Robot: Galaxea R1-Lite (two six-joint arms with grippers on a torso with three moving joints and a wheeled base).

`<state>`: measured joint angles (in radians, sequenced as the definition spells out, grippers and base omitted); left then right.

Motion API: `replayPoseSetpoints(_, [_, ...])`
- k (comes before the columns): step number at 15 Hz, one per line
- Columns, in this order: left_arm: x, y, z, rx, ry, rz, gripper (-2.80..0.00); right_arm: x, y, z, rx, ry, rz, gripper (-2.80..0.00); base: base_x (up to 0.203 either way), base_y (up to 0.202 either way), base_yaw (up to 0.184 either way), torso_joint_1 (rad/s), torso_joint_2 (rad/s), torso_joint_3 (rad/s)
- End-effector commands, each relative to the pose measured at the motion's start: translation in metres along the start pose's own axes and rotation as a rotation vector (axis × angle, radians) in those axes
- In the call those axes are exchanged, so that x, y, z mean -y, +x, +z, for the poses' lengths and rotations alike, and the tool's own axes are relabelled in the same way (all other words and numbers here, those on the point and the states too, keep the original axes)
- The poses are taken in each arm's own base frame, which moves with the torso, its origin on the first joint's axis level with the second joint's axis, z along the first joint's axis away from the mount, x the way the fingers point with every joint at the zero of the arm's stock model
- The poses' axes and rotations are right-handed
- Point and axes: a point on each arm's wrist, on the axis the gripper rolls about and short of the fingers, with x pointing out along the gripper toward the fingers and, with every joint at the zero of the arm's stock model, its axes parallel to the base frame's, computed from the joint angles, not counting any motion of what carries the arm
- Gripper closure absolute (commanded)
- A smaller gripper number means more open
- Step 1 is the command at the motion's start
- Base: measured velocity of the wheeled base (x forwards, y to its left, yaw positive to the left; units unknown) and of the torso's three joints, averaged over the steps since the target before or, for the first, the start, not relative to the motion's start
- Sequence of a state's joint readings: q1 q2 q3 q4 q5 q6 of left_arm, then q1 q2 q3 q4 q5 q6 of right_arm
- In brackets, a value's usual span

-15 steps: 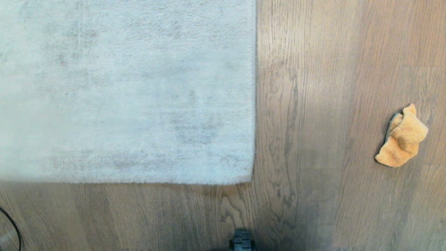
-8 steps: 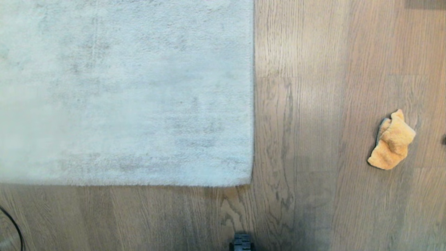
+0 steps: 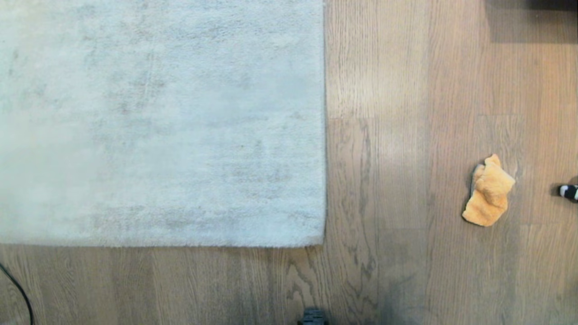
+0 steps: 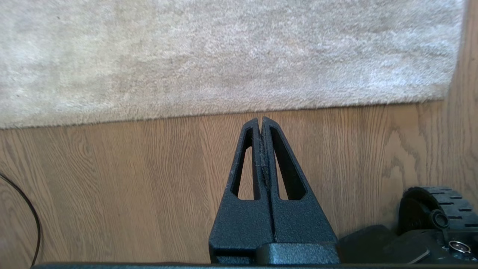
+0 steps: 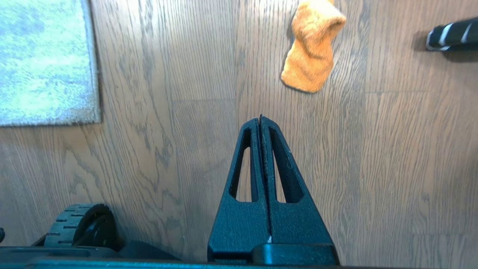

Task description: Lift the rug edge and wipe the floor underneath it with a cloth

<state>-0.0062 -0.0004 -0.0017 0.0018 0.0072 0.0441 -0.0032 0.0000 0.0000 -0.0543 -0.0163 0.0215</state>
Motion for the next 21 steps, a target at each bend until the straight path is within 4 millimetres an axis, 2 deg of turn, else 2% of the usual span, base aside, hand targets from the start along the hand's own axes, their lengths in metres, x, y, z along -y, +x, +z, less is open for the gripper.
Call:
replayPoseSetpoints(1, [0.0000,0.0000,0.0000,0.000,0.000,0.000,0.00,0.0000,0.0001,0.0001,-0.001,0.000,0.000,0.00,0.000,0.000,0.000,0.002,0.00,0.195])
replayPoseSetpoints(21, [0.0001,0.0000,0.0002,0.001,-0.003,-0.003,0.00,0.0000,0.0001,0.0001,-0.001,0.000,0.000,0.00,0.000,0.000,0.000,0.002,0.00,0.203])
